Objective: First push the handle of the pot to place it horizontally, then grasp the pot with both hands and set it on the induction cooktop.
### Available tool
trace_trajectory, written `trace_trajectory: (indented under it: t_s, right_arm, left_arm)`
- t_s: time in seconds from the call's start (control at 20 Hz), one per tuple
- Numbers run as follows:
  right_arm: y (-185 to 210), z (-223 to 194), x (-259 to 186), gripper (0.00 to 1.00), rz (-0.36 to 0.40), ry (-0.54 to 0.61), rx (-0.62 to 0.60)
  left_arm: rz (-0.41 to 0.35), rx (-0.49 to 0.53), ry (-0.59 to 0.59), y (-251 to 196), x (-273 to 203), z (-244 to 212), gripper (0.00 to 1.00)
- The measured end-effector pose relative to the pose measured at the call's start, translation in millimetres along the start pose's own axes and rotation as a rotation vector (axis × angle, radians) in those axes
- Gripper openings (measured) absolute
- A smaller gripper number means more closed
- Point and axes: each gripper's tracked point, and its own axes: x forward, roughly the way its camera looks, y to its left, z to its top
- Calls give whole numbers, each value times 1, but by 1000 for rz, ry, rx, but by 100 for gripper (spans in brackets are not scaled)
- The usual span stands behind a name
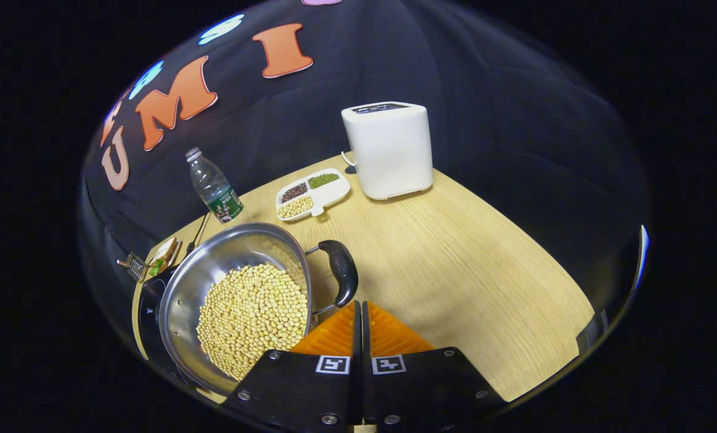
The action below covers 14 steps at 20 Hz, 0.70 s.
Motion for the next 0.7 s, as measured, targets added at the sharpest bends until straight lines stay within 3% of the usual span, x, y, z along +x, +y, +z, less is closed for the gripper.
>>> trace_trajectory:
  t_s: [0.15,0.45,0.55,0.65,0.7]
  right_arm:
    - [-3,4,-15,0,21,-37,-23]
    - [4,16,-35,0,81,-93,-40]
    - [6,19,-39,5,103,-108,-59]
    - [12,21,-39,14,128,-110,-67]
    - [15,23,-36,24,137,-115,-73]
  left_arm:
    - [-40,-23,54,-28,23,-36,99]
    - [-50,7,139,-62,65,-93,99]
    - [-56,9,161,-73,80,-105,97]
    - [-60,7,188,-81,92,-118,99]
    - [-57,9,205,-82,98,-125,99]
